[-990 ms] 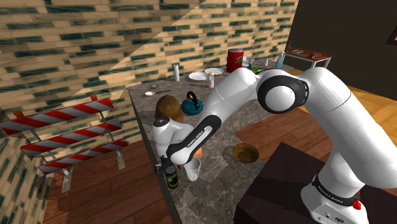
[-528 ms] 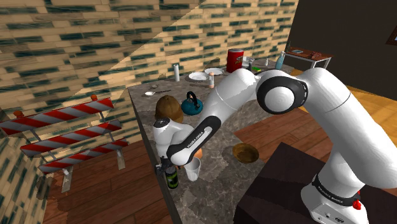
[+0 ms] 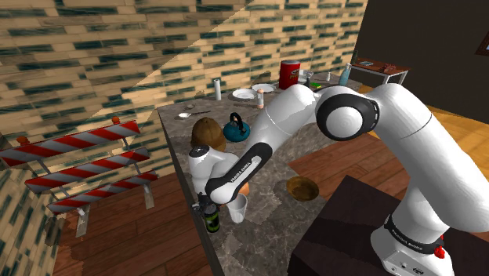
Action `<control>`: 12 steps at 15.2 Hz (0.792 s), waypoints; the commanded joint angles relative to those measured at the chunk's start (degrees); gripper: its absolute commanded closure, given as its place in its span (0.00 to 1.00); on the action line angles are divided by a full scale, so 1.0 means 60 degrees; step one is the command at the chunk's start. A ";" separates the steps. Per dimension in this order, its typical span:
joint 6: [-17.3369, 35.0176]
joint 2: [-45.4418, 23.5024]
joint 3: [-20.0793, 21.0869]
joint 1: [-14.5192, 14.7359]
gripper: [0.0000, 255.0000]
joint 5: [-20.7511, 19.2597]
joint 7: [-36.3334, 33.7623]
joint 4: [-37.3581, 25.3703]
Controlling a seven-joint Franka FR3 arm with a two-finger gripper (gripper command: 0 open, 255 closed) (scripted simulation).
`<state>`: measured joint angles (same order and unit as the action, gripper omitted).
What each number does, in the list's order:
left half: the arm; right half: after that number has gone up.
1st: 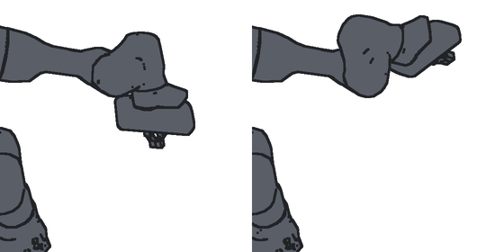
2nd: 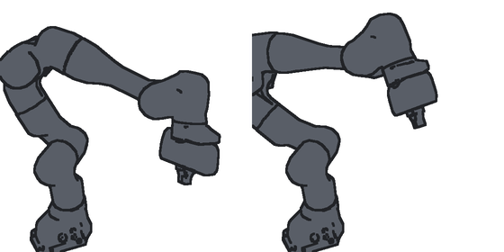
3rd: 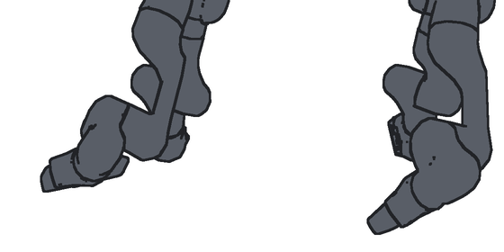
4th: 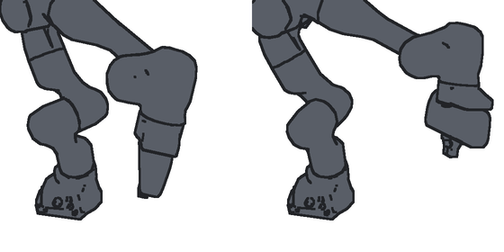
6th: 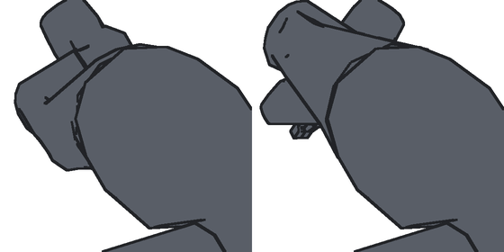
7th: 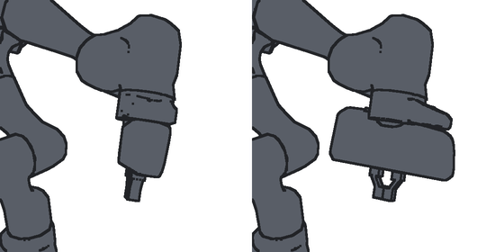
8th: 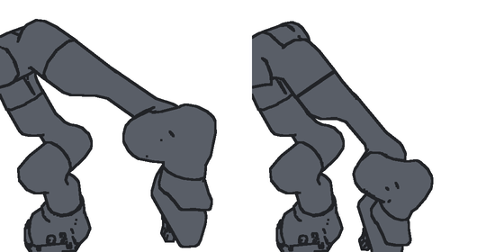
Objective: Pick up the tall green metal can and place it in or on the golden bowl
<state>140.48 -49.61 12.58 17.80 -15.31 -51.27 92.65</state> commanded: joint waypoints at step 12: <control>-0.0682 0.0995 0.0220 -0.0164 1.00 0.0201 0.0109 0.0329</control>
<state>136.85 -44.25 13.76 16.98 -14.25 -50.77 94.49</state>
